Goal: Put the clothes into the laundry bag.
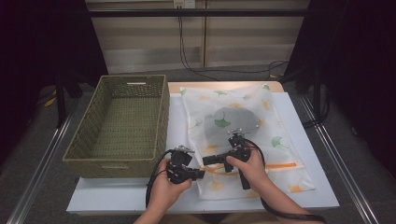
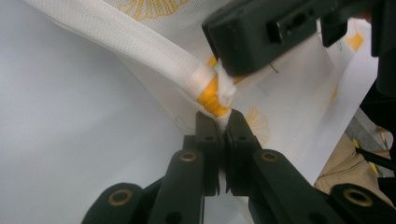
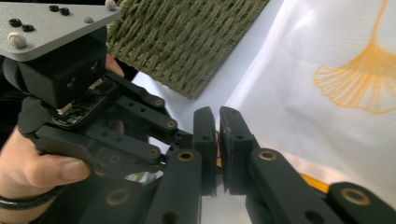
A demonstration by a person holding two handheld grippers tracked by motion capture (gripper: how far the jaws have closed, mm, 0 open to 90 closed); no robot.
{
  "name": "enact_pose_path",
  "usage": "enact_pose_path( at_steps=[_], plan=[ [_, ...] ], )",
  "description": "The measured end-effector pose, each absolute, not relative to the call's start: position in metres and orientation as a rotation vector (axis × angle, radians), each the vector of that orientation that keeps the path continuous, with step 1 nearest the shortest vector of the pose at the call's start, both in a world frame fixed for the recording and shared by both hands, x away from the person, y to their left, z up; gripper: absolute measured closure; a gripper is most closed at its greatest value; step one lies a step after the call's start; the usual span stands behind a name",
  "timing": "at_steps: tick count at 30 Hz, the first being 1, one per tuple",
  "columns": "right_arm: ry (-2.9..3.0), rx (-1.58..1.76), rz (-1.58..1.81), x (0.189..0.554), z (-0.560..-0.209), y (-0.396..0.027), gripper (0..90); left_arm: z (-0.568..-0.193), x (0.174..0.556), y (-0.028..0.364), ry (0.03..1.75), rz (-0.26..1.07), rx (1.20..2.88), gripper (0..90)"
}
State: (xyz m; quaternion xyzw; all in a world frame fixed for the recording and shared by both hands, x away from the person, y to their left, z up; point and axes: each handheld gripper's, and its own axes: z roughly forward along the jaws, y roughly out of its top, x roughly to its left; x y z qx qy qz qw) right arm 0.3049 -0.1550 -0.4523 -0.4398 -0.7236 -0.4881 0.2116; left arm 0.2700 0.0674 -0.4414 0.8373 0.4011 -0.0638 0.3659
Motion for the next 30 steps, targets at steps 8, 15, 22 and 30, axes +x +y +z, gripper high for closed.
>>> enact_pose_path(
  at_steps=[8,15,22,30],
  plan=[
    [-2.009,-1.199,-1.353,0.3059,-0.4536,-0.1500,90.0,-0.4423,0.2709,0.0684,1.034,-0.166,2.153,86.1],
    [-2.027,-1.195,-1.357,0.3035,-0.4483,-0.1532,90.0,-0.4426,0.2712,0.0681,1.040,-0.174,2.129,81.1],
    [-2.000,-1.213,-1.368,0.3014,-0.4497,-0.1550,90.0,-0.4436,0.2724,0.0622,1.042,-0.140,2.131,74.8],
    [-1.990,-1.216,-1.383,0.3005,-0.4494,-0.1594,90.0,-0.4416,0.2724,0.0619,1.079,-0.161,2.132,83.6]
  ],
)
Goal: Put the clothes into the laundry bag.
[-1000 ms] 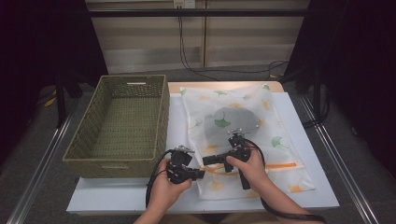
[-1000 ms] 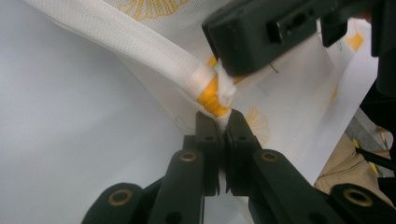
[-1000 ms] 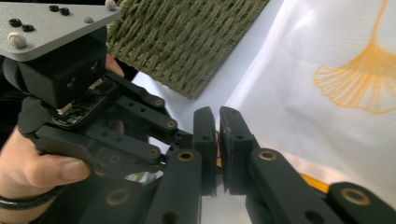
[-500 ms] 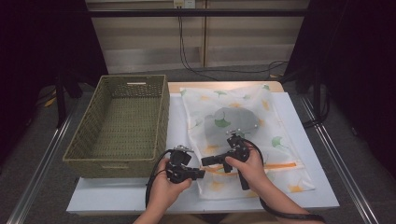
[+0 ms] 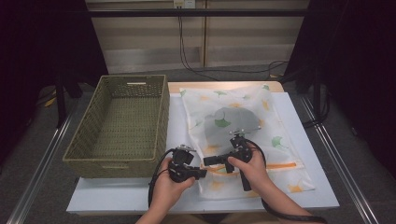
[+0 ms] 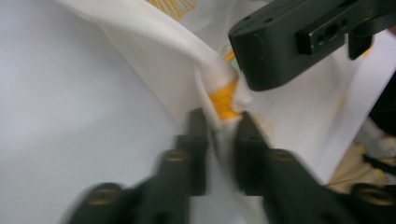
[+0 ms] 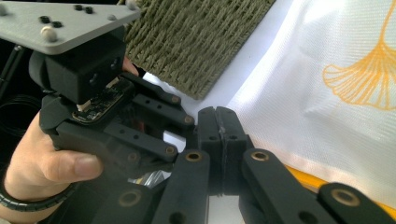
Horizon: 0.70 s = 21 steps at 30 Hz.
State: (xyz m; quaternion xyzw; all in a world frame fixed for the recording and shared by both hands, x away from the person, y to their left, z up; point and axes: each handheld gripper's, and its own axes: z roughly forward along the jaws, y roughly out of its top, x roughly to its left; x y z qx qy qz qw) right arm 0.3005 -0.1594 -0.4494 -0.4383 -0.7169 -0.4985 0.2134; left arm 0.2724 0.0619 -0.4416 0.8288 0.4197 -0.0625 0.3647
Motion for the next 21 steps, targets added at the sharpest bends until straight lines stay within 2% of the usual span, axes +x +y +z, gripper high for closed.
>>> enact_pose_path(
  at_steps=[5,21],
  plan=[
    [-1.981,-1.218,-1.407,0.2998,-0.4472,-0.1623,90.0,-0.4392,0.2726,0.0610,1.084,-0.155,2.104,86.8],
    [-2.041,-1.170,-1.429,0.2928,-0.4468,-0.1670,90.0,-0.4373,0.2765,0.0677,1.151,-0.209,2.050,87.3]
  ],
)
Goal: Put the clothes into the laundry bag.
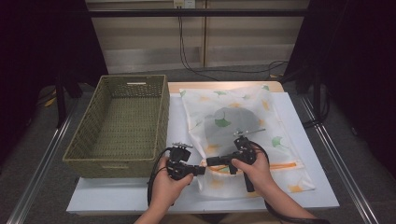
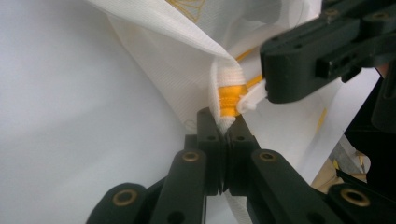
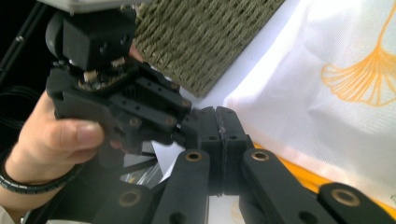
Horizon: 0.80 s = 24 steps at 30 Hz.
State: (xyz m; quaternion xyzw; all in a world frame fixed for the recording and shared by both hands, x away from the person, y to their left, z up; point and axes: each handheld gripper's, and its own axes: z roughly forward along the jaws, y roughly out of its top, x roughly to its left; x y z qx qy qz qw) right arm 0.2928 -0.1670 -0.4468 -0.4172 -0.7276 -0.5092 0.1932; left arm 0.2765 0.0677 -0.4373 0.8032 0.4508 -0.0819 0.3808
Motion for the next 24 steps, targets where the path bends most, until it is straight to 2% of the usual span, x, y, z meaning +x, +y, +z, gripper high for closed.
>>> enact_pose_path(
  at_steps=[18,24],
  plan=[
    [-1.974,-1.177,-1.382,0.296,-0.457,-0.170,87.0,-0.437,0.276,0.063,1.117,-0.213,2.092,87.5],
    [-2.021,-1.149,-1.355,0.296,-0.453,-0.163,90.0,-0.440,0.277,0.064,1.132,-0.229,2.083,87.1]
  ],
)
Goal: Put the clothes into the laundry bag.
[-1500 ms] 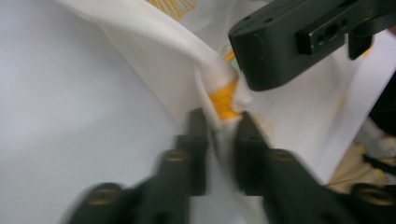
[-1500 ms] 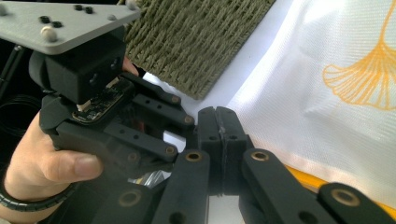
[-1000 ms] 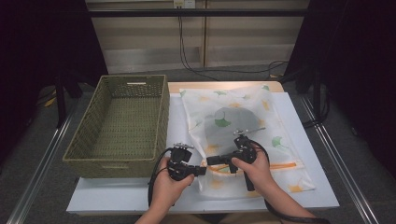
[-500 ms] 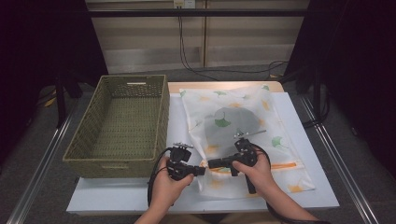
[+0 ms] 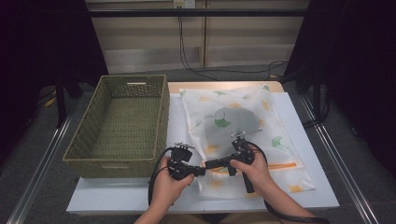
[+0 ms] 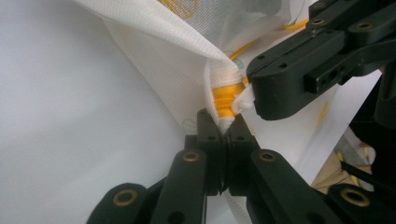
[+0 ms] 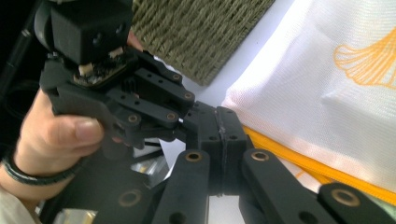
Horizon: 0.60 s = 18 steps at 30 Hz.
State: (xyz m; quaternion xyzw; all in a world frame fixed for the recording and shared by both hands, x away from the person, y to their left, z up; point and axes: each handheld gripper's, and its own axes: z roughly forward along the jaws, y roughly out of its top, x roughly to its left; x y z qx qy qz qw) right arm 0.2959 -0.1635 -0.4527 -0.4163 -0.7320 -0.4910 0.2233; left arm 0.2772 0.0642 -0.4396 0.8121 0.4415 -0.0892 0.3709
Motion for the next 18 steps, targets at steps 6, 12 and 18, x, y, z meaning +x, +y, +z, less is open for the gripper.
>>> enact_pose_path(
  at_steps=[6,12,18],
  plan=[
    [-2.039,-1.146,-1.361,0.295,-0.448,-0.164,90.0,-0.438,0.278,0.064,1.120,-0.220,2.073,85.2],
    [-2.037,-1.162,-1.371,0.294,-0.446,-0.167,90.0,-0.435,0.278,0.064,1.137,-0.233,2.056,87.7],
    [-1.977,-1.180,-1.400,0.292,-0.448,-0.174,90.0,-0.431,0.276,0.069,1.155,-0.227,2.016,88.1]
  ],
)
